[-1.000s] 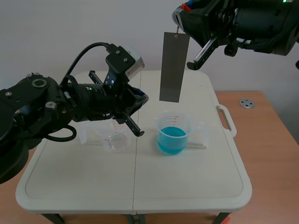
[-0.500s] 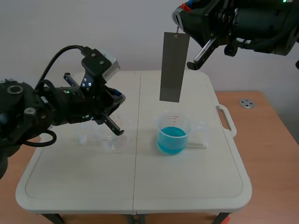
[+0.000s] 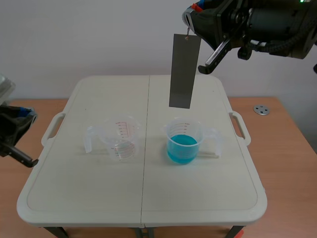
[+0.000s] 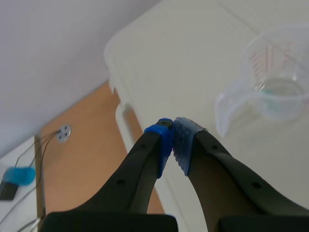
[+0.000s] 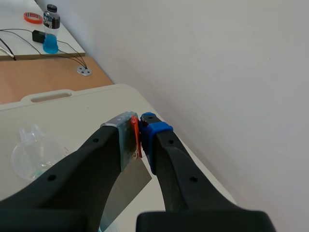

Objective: Hold the metal plate by the orange handle, dip it into the blue solution, take it out and point at it, then put the plate back in the beaker on the left.
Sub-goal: 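Raise the plate and point at it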

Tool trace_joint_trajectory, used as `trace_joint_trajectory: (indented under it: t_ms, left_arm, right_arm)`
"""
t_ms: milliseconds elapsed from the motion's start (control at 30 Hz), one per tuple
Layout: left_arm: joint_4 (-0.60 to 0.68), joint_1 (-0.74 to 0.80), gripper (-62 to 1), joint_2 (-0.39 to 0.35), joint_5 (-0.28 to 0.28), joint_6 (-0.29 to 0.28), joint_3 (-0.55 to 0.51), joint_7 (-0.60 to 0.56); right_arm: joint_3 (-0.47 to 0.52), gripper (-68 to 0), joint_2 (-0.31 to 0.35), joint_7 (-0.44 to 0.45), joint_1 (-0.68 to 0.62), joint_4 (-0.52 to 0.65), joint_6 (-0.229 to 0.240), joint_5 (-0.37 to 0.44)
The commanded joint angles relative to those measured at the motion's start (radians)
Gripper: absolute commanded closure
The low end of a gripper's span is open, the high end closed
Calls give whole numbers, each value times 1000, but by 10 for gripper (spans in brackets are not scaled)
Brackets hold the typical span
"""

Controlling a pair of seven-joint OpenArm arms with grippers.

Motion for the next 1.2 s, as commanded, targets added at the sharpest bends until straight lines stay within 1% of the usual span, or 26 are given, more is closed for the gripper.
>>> trace_joint_trajectory:
  t_ms: [0,100,300,533,700,867,933,1067,1167]
  left_arm:
    - [11,58,-16,-2,-12,11,-30,-14]
    - [12,183,-16,-2,-12,11,-95,-39]
    - [12,417,-16,-2,-16,11,-172,-93]
    - [10,605,-16,1,-53,9,-188,-122]
    - [5,688,-16,1,-57,2,-187,-122]
    - [-24,730,-16,4,-57,-26,-185,-137]
    - [-39,740,-16,4,-57,-51,-180,-139]
    - [-73,750,-16,4,-55,-71,-151,-139]
    - [-98,752,-16,4,-54,-78,-119,-138]
  right_arm:
    - [8,-13,2,15,12,23,5,18]
    - [8,-13,2,15,12,23,5,18]
    - [8,-13,2,15,12,23,5,18]
    - [8,-13,2,16,13,23,5,18]
    - [6,-13,1,20,19,23,5,22]
    - [4,-13,-18,19,23,23,5,25]
    - [-6,-13,-21,16,31,23,5,25]
    - [-30,-13,-21,8,56,23,5,25]
    - [-44,-13,-35,-9,76,23,5,25]
